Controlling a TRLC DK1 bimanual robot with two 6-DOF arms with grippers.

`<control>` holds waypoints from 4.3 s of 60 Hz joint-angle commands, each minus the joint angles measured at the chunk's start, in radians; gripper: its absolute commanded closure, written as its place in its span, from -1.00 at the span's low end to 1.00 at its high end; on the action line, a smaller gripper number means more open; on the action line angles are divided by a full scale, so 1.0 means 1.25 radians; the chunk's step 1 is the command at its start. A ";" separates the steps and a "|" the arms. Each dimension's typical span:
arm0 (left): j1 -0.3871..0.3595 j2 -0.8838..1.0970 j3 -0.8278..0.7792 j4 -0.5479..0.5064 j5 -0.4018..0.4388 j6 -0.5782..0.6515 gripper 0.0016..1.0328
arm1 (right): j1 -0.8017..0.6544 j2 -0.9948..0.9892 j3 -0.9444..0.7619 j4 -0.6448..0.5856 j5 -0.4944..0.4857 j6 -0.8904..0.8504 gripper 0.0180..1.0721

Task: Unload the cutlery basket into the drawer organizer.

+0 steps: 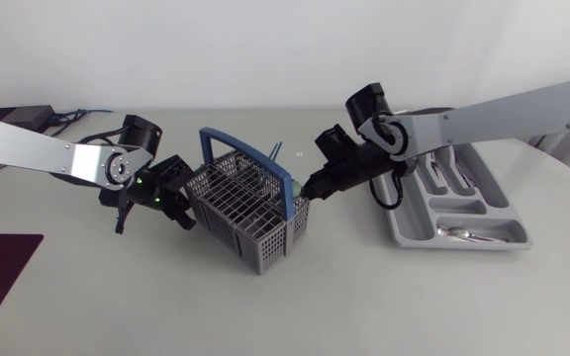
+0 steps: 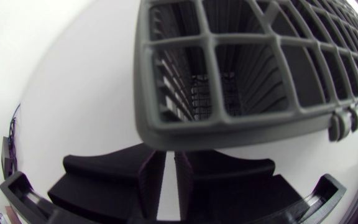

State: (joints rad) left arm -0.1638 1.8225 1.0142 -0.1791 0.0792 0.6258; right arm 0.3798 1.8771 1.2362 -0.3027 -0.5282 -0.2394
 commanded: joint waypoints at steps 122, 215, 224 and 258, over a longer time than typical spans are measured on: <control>-0.208 -0.560 -0.325 -0.122 0.101 0.160 0.65 | 0.016 -0.419 -0.372 0.237 0.084 -0.059 0.34; -0.140 -0.603 -0.336 -0.048 0.091 0.126 -0.91 | 0.176 -0.312 -0.316 0.358 0.254 -0.094 0.42; -0.140 -0.605 -0.335 -0.048 0.091 0.126 -0.91 | 0.176 -0.306 -0.315 0.351 0.254 -0.093 0.70; -0.139 -0.628 -0.330 -0.058 0.090 0.128 -0.91 | 0.183 -0.359 -0.267 0.246 0.253 -0.091 0.89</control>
State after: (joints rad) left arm -0.3470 1.0546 0.6025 -0.2485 0.1974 0.8043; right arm 0.5995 1.4635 0.8780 0.0322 -0.2115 -0.3672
